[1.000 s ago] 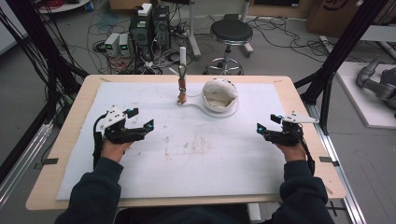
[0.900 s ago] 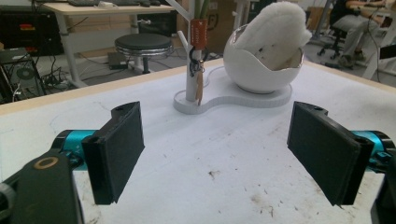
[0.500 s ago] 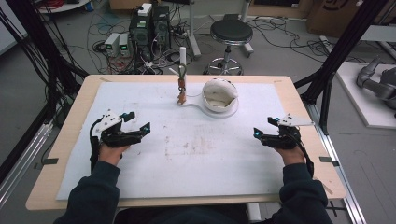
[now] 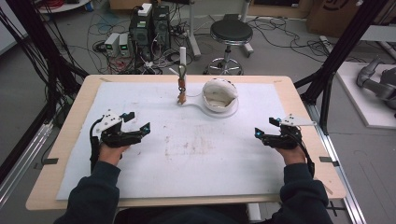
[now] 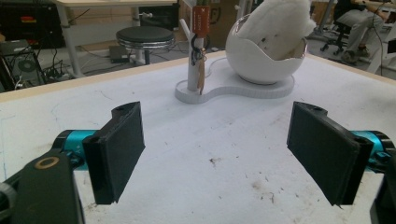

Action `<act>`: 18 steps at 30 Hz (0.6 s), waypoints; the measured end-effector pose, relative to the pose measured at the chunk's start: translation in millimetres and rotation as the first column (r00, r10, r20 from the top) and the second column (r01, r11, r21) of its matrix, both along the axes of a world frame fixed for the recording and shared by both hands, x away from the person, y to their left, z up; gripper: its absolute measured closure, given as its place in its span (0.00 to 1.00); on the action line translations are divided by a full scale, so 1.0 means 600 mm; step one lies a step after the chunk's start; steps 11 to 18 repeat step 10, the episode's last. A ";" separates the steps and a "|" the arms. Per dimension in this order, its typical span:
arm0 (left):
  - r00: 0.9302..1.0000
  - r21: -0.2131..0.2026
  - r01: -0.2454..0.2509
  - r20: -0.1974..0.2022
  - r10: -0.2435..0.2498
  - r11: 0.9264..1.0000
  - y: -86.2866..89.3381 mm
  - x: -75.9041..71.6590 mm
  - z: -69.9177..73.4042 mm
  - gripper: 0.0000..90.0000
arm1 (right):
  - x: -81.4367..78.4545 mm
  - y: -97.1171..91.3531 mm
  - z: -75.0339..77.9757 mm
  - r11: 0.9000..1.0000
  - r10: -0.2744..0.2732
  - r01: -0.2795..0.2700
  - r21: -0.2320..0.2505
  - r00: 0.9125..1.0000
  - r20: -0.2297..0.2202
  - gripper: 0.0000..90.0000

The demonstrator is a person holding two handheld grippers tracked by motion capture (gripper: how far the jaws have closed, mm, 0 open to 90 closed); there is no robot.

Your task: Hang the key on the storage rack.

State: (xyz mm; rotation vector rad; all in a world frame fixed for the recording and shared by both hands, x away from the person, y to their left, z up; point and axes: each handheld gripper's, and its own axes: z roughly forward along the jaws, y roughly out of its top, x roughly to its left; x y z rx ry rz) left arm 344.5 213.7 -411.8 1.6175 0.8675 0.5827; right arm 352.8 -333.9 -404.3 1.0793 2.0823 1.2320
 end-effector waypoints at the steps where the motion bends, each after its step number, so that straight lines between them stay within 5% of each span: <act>1: 1.000 0.000 -0.002 -0.002 0.002 1.000 0.000 0.000 0.000 0.21 | 0.000 0.000 0.000 1.000 0.000 0.000 0.000 1.000 0.002 0.24; 18: 1.000 0.000 -0.013 -0.009 0.013 1.000 0.003 0.002 -0.001 0.21 | 0.003 -0.002 -0.002 1.000 -0.005 0.005 0.001 1.000 -0.005 0.24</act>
